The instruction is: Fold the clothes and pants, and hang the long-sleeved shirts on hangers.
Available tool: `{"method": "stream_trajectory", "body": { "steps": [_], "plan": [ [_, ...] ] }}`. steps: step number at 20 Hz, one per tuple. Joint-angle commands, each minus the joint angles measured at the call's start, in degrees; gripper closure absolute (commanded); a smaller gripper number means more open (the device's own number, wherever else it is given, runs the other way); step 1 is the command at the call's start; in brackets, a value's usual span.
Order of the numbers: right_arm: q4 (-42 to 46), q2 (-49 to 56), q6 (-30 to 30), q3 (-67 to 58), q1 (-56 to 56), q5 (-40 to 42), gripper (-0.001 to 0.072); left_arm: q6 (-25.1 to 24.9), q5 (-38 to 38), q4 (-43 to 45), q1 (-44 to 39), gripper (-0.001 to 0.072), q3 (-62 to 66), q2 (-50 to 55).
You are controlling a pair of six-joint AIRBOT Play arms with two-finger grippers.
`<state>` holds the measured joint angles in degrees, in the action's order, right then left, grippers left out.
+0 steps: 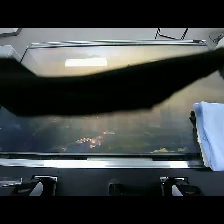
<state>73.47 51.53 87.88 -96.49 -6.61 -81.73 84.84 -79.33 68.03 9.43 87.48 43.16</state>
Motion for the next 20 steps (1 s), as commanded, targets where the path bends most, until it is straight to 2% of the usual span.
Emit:
{"method": "stream_trajectory", "body": {
  "steps": [1,4,5,7,9,12,14,15,16,17,18,19,20],
  "plan": [
    [5.7,3.3,-1.4,9.2,0.0,0.0,0.0672,2.2,-7.3,1.2,0.1,0.0683,-13.9,-1.8],
    [0.2,10.8,-1.5,24.0,0.0,18.8,0.0671,1.5,2.6,-2.6,-1.1,0.0684,-32.5,1.8],
    [-3.5,14.0,-1.5,26.8,0.0,25.0,0.0671,-0.7,7.4,-4.9,-2.4,0.0683,-36.4,4.9],
    [-10.4,21.3,-0.2,28.3,0.0,34.6,0.0671,-2.4,17.2,-6.1,-5.4,0.0683,-37.2,14.3],
    [-17.2,26.8,4.2,28.3,0.0,41.9,0.0671,-2.6,25.9,-6.2,-6.5,0.0683,-31.6,24.3],
    [-22.9,31.5,7.3,28.3,0.0,46.4,0.067,-2.3,32.0,-6.2,-6.4,0.0682,-19.2,37.0],
    [-22.8,34.1,7.3,28.4,0.0,45.1,0.0666,-2.3,32.2,-7.9,-6.8,0.0682,-14.7,43.2],
    [-22.9,35.2,7.3,28.3,0.0,43.2,0.0649,-2.3,31.4,-10.5,-7.1,0.0681,-14.4,45.5],
    [-22.9,36.1,7.3,28.3,0.0,40.7,0.0606,-2.3,29.2,-13.5,-7.4,0.0646,-14.4,47.4],
    [-22.7,36.3,7.2,28.3,-0.3,38.1,0.0543,-2.3,25.3,-15.8,-7.4,0.0447,-14.4,48.9],
    [-22.1,36.2,6.5,27.5,-1.7,33.9,0.0335,-2.4,21.2,-16.2,-6.8,0.0139,-14.1,49.5],
    [-21.2,36.2,4.3,26.0,-3.9,28.0,0.0157,-2.6,16.6,-14.7,-5.3,0.0001,-13.7,49.4],
    [-20.2,36.2,1.6,24.2,-7.0,21.2,0.0071,-3.3,12.2,-12.6,-2.8,0.0,-13.3,49.0]
  ]
}}
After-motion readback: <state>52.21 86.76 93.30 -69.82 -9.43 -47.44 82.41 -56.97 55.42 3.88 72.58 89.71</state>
